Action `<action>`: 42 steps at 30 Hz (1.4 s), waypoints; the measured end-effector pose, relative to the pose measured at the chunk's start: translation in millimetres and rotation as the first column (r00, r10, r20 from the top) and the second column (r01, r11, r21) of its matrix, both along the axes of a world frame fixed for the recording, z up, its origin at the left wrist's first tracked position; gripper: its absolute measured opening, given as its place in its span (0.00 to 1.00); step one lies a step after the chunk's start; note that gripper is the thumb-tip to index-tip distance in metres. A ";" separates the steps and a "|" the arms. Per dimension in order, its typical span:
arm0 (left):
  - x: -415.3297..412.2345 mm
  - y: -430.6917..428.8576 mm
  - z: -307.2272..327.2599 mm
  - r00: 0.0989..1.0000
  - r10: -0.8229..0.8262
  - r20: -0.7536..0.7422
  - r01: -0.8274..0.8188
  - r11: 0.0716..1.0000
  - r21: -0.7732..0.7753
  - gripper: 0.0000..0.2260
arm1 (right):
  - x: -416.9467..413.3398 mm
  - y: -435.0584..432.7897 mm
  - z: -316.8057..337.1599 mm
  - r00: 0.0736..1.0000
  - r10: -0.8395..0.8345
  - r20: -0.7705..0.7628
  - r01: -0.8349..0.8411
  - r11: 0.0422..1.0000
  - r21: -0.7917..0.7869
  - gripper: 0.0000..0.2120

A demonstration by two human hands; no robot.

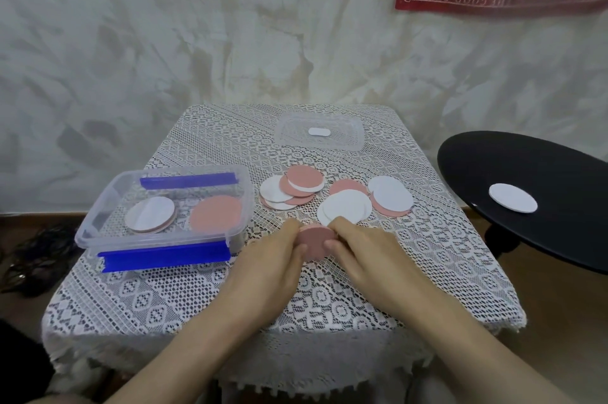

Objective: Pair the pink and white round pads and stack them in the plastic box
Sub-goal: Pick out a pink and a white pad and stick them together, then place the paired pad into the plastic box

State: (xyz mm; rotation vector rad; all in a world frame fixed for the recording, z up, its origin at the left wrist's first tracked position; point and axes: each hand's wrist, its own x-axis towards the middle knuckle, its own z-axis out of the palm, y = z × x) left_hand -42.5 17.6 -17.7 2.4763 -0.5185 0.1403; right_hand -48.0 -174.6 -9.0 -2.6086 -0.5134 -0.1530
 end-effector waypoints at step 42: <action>4.0 198.4 32.5 0.814 0.557 0.163 -0.535 0.829 -0.161 0.15 | 92.6 205.4 51.1 0.978 0.144 -0.151 -0.100 0.958 0.267 0.04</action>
